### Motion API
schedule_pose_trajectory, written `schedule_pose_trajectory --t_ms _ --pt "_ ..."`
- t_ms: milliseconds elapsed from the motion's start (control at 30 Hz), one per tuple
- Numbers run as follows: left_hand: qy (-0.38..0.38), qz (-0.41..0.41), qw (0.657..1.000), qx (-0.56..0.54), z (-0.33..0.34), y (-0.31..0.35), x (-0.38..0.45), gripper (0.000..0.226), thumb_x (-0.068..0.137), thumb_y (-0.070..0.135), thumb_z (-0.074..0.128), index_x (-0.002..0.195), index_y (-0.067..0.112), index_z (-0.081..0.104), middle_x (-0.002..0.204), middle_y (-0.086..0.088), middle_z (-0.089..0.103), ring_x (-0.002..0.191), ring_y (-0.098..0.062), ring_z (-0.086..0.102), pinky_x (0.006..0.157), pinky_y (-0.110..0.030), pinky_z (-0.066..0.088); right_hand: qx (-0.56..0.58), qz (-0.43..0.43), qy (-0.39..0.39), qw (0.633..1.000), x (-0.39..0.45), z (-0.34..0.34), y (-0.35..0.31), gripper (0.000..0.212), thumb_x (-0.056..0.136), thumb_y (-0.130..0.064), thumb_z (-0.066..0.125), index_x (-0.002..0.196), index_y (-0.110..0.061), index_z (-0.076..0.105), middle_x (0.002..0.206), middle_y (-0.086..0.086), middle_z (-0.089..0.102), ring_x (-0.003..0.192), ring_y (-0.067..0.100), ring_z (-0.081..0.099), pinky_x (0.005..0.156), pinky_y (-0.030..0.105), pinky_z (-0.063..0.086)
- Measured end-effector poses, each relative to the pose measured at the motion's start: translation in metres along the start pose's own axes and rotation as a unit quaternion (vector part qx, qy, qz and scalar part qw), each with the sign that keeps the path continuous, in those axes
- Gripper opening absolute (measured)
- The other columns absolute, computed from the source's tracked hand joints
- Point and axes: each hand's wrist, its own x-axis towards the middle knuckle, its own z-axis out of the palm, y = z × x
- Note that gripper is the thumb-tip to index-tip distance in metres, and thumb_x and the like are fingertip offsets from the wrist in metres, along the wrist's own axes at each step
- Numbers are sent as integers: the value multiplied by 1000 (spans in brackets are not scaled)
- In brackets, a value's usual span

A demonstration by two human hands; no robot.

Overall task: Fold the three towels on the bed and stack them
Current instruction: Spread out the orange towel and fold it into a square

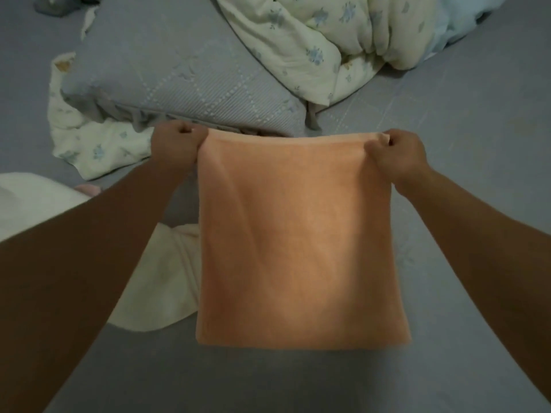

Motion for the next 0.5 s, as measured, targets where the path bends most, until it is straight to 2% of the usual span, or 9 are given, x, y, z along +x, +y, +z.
schedule_pose_trajectory --t_ms 67,133,233,333,400,467,500 --pt "-25 -32 999 -21 18 -10 5 33 83 25 69 109 5 70 99 -19 71 80 -23 61 80 -44 56 -9 56 -14 998 5 18 16 23 80 -27 59 95 -11 66 85 5 65 77 23 60 68 34 49" --pt "-46 -56 997 14 30 -27 -2 37 82 28 70 112 7 66 97 -11 68 85 -24 62 80 -40 54 1 85 -12 996 -1 31 35 28 81 -32 59 101 -14 66 91 3 65 83 22 60 72 31 46" --pt "-21 -25 994 107 30 -49 -14 28 85 35 63 103 14 69 90 2 62 87 -16 57 79 -28 43 20 86 11 996 -10 33 50 19 84 -32 58 89 -16 66 84 1 65 83 21 61 73 29 45" --pt "27 -5 995 92 25 -47 -7 21 85 37 62 82 17 67 80 -4 62 76 -17 55 73 -27 39 32 76 14 997 0 23 46 13 82 -26 60 74 -18 64 69 0 62 72 19 61 73 35 51" --pt "27 -25 996 75 27 -42 0 23 84 36 65 91 15 71 88 -5 68 82 -20 62 75 -26 41 31 67 13 997 7 21 44 12 82 -25 62 72 -18 63 68 -1 61 71 19 60 74 36 51" --pt "-3 -57 995 78 33 -43 -1 36 84 34 68 112 12 68 109 -5 69 102 -22 64 84 -26 44 12 68 -5 998 3 25 49 9 83 -26 64 80 -17 63 78 2 64 77 20 61 75 35 50" --pt "-8 -59 995 84 35 -45 -6 42 84 33 68 120 11 63 116 -6 67 105 -21 62 86 -27 44 4 71 -9 997 -3 27 53 10 84 -28 64 86 -18 63 83 1 64 81 19 60 75 30 47"
